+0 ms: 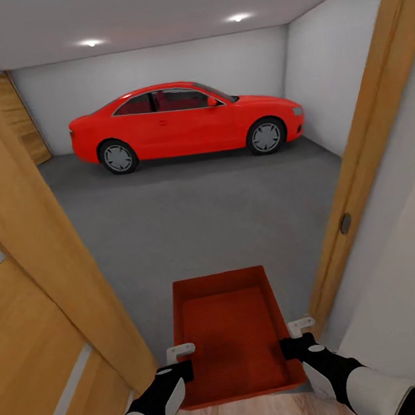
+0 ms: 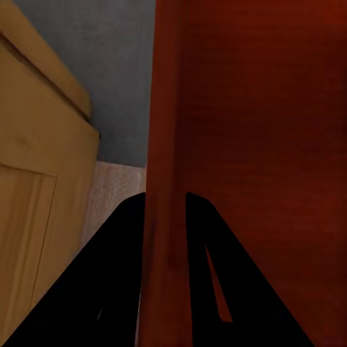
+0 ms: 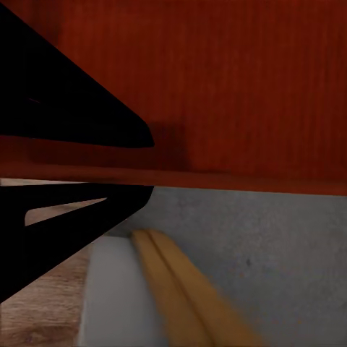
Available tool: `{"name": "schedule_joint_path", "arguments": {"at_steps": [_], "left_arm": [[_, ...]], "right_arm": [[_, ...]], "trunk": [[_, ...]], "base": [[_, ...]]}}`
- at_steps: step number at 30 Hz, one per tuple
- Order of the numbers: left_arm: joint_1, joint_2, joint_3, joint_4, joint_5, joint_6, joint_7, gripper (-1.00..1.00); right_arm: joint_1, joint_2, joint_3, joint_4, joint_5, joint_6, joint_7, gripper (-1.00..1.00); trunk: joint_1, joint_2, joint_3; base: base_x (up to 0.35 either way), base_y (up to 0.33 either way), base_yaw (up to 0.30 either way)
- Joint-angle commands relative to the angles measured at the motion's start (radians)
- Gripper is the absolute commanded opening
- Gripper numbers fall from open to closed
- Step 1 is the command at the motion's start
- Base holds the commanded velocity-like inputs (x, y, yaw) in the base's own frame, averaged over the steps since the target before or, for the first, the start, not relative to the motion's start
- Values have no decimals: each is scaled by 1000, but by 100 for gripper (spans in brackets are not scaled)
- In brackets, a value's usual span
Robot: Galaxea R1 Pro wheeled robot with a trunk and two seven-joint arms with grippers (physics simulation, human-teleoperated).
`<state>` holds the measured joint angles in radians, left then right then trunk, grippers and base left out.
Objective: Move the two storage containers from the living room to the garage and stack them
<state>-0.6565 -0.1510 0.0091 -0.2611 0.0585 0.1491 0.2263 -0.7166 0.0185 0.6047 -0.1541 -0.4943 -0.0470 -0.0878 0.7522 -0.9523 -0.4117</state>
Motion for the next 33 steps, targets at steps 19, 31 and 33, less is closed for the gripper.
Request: {"name": "schedule_joint_path", "arguments": {"at_steps": [19, 31, 33], "left_arm": [[0, 7, -4, -5, -23, 7, 11, -100], [0, 7, -4, -4, -23, 7, 11, -100], [0, 7, -4, -4, -23, 7, 11, -100]], "right_arm": [[-1, -2, -11, 16, -13, -5, -9, -100], [-1, -2, -11, 16, -13, -5, -9, -100], [-1, -2, -11, 16, -13, -5, -9, -100]], "trunk": [[1, -1, -1], [1, -1, -1], [1, -1, -1]], "base": [[322, 0, 0], [322, 0, 0], [322, 0, 0]]}}
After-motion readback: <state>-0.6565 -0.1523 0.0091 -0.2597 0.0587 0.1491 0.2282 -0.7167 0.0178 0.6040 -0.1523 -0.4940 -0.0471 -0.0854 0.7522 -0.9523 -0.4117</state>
